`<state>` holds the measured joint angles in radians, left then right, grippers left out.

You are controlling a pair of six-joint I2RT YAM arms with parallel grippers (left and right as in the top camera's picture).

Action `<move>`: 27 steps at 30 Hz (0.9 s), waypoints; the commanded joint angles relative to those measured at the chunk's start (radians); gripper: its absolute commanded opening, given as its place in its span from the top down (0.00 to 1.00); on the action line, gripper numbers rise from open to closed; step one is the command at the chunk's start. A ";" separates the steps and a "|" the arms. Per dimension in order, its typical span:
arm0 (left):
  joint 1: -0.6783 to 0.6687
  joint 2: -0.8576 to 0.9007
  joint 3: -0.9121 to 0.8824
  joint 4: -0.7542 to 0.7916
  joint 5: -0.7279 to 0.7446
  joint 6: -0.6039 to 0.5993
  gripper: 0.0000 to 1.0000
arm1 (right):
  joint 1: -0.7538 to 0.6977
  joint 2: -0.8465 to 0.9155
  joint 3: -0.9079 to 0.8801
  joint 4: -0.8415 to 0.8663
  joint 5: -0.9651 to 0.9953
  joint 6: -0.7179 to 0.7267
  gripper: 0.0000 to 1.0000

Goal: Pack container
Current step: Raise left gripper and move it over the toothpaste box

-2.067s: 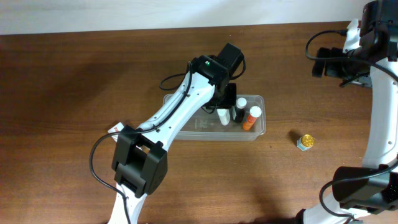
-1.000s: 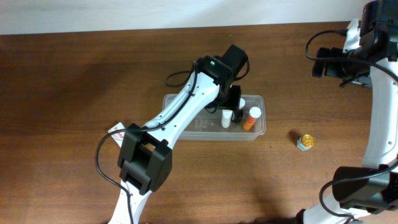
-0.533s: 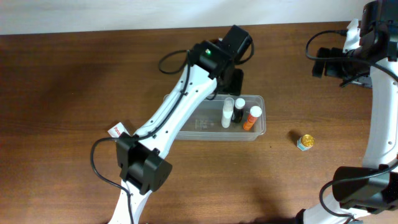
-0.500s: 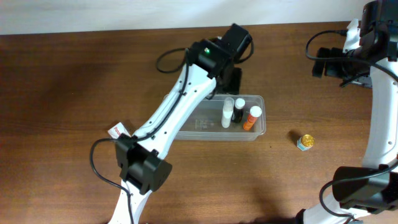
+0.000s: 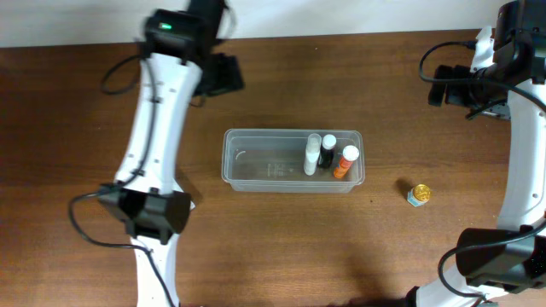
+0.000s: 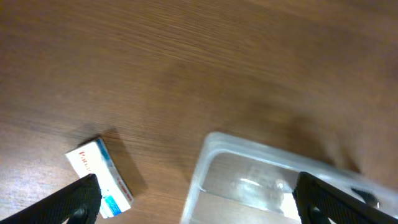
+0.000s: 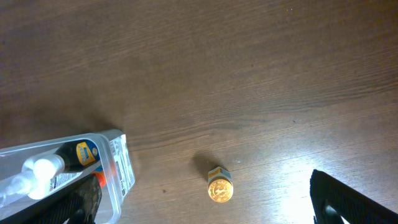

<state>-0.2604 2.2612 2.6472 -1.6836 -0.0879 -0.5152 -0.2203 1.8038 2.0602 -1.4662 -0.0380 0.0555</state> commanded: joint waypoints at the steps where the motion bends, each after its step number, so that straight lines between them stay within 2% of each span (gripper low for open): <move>1: 0.066 0.001 -0.034 -0.005 0.068 -0.011 0.01 | -0.005 -0.010 0.015 0.000 0.009 0.005 0.02; 8: 0.130 0.000 -0.200 -0.005 0.073 0.039 0.01 | -0.005 -0.010 0.015 0.000 0.009 0.005 0.02; 17: 0.154 -0.014 -0.476 -0.005 0.074 0.037 0.01 | -0.005 -0.010 0.015 0.000 0.009 0.005 0.02; 27: 0.294 -0.084 -0.650 -0.005 0.083 0.034 0.00 | -0.005 -0.010 0.015 0.000 0.009 0.005 0.02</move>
<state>-0.0051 2.2475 2.0220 -1.6871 -0.0170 -0.4904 -0.2203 1.8038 2.0602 -1.4658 -0.0380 0.0559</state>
